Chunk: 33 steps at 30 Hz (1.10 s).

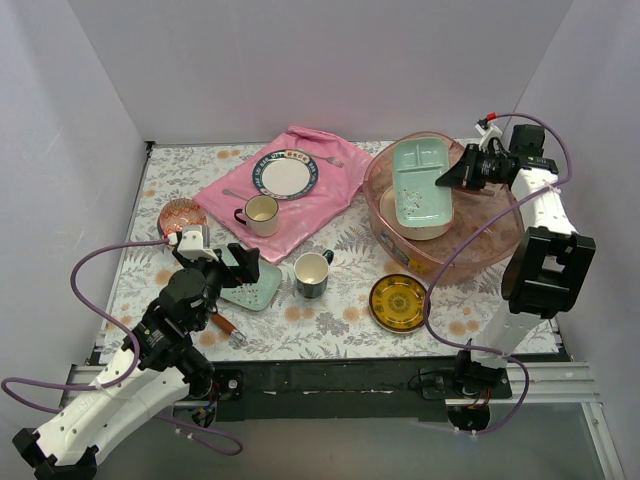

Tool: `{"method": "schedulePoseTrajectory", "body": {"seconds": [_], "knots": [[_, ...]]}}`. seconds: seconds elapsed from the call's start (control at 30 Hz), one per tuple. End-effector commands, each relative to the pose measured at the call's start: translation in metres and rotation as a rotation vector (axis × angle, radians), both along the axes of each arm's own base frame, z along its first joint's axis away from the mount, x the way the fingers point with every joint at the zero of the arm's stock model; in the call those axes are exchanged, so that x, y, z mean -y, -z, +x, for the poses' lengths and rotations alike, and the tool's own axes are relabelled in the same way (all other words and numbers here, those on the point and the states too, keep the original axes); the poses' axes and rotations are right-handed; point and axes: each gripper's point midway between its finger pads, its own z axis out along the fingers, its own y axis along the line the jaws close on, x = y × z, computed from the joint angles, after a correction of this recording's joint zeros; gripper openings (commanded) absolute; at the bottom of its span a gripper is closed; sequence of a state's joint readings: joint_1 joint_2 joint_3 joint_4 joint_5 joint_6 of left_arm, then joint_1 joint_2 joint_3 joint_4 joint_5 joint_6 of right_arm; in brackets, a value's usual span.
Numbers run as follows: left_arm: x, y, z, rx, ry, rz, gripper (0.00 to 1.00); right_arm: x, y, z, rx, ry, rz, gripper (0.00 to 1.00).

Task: Place the mixed dishes into the plastic bin
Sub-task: Place the plate in the plastic bin.

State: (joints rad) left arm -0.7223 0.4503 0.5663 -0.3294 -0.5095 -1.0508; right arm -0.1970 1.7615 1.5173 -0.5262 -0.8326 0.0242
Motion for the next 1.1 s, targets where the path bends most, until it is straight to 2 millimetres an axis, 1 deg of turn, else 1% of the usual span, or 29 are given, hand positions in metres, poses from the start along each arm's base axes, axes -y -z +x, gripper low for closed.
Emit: {"method": "schedulePoseTrajectory", "body": {"seconds": [0.0,0.4,0.57,0.97,1.07], "knots": [[-0.002,-0.007,0.001,0.018,-0.008,0.003,0.98,-0.004,-0.039,0.009,0.121,-0.048,0.028,0.01],[-0.002,-0.006,0.001,0.015,-0.009,0.008,0.98,-0.002,-0.016,0.012,0.068,-0.048,0.025,0.01],[-0.002,-0.006,0.002,0.014,-0.009,0.009,0.98,0.000,-0.011,0.015,0.056,-0.043,0.022,0.01],[-0.002,-0.005,0.002,0.010,-0.011,0.012,0.98,0.000,0.003,0.027,0.053,-0.055,0.002,0.01],[-0.002,-0.004,0.002,0.007,-0.009,0.015,0.98,0.000,0.010,0.031,0.043,-0.048,-0.012,0.01]]}}
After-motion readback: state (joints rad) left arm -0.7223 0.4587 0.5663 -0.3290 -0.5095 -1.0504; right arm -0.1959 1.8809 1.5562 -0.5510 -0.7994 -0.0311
